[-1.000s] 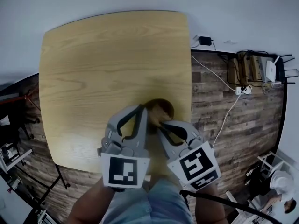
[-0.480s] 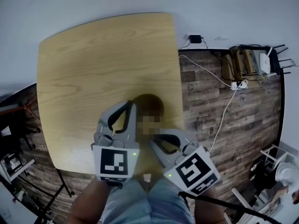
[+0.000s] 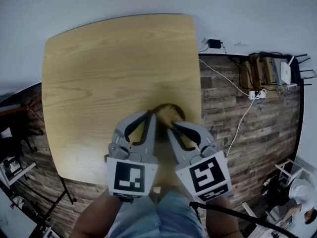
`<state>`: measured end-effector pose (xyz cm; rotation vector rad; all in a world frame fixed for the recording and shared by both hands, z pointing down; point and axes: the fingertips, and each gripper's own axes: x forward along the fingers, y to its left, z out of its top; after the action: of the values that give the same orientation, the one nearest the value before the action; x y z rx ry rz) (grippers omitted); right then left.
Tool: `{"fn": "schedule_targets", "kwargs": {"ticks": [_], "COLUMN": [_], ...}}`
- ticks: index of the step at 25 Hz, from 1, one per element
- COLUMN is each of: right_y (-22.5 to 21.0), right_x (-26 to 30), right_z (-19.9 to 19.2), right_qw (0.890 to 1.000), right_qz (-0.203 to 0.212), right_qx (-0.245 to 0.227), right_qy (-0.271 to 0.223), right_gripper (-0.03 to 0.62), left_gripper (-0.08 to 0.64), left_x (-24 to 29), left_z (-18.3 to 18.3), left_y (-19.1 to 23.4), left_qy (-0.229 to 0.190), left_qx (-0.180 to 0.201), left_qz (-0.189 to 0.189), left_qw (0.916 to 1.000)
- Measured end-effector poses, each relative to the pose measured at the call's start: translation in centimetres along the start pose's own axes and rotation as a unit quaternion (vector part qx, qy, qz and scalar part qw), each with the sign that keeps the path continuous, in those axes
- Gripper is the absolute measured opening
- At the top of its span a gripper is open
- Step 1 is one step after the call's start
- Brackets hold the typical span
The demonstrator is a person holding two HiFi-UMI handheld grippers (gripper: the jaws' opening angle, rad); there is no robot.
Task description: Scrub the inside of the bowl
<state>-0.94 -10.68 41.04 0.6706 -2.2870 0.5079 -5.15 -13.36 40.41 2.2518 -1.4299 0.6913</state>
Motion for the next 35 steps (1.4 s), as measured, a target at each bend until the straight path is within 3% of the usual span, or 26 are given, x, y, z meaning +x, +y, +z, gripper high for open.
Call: {"fn": "schedule_targets", "kwargs": {"ticks": [4, 9, 15, 23, 26, 30, 35], "right_y": [0.4, 2.9, 4.7, 5.6, 5.3, 3.1, 0.8], "right_x": [2.4, 3.8, 3.2, 0.4, -1.4, -3.2, -2.7], "right_z": [-0.8, -0.8, -0.8, -1.5, -1.8, -1.5, -0.8], "right_qw": [1.0, 0.997, 0.989, 0.986, 0.988, 0.995, 0.995], "right_qz": [0.01, 0.072, 0.14, 0.155, 0.147, 0.089, 0.028], "right_qx": [-0.01, -0.009, -0.03, -0.04, -0.041, -0.04, -0.097], "right_qy": [0.018, 0.023, 0.039, 0.043, 0.037, 0.02, 0.018], "right_gripper": [0.026, 0.026, 0.026, 0.025, 0.025, 0.025, 0.026], "left_gripper": [0.032, 0.031, 0.032, 0.034, 0.034, 0.034, 0.033], "left_x": [0.4, 0.4, 0.6, 0.4, 0.2, -0.1, -0.3], "left_z": [0.6, 0.5, 0.1, -0.3, -0.1, 0.0, 0.4], "left_y": [-0.4, 0.1, 0.7, 0.6, 0.3, 0.2, -0.6], "left_qy": [-0.016, -0.021, -0.017, -0.013, -0.011, -0.002, 0.0], "left_qx": [0.002, 0.007, 0.038, 0.026, 0.024, 0.038, 0.051], "left_qz": [-0.012, -0.022, -0.002, 0.01, 0.016, 0.026, 0.025], "left_qw": [0.9998, 0.9995, 0.9991, 0.9995, 0.9995, 0.9989, 0.9984]}}
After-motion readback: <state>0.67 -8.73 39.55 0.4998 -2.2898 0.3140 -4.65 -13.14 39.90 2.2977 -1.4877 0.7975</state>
